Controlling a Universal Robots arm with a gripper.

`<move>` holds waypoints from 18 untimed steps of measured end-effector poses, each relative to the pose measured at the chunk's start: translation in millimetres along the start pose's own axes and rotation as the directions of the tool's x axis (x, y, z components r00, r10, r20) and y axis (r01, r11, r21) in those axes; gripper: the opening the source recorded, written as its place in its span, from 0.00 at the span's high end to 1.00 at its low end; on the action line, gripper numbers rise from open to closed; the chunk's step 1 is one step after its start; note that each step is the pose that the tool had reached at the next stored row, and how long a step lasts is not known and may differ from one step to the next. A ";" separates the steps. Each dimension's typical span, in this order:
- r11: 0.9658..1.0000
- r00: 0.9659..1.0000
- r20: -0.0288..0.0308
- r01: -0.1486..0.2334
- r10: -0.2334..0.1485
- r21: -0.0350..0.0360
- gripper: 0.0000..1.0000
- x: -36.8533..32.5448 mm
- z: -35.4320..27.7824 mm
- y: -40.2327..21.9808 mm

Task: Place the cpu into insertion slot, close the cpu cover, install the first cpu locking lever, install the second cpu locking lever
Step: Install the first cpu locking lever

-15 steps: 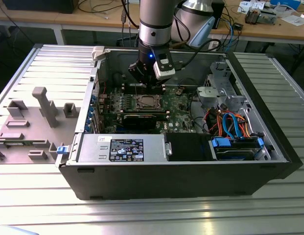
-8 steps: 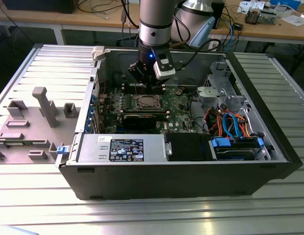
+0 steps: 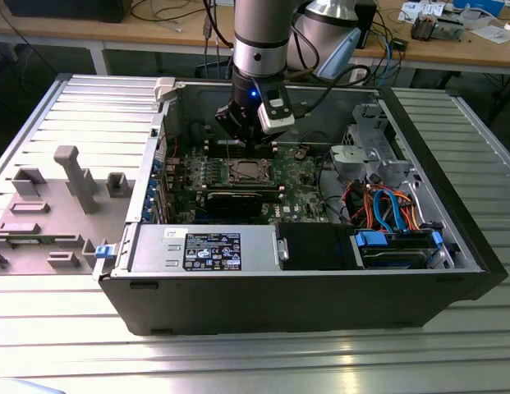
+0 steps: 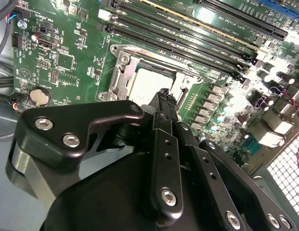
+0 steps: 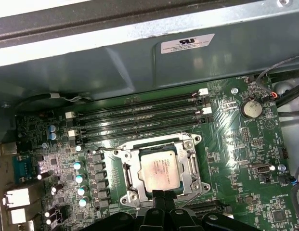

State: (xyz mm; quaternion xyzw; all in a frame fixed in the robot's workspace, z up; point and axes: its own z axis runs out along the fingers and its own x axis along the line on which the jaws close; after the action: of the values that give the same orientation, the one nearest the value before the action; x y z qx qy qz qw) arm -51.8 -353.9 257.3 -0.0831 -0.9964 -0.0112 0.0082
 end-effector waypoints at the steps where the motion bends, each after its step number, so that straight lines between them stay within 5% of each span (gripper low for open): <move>1: 1.000 1.000 0.000 0.001 -0.001 0.000 0.89 0.0 0.0 0.0; 18: 1.000 1.000 0.000 0.011 -0.011 0.000 0.89 0.5 0.0 -0.1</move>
State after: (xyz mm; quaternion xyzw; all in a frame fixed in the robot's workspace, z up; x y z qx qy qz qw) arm -52.4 -353.9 257.3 -0.0775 -0.9969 -0.0112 0.0083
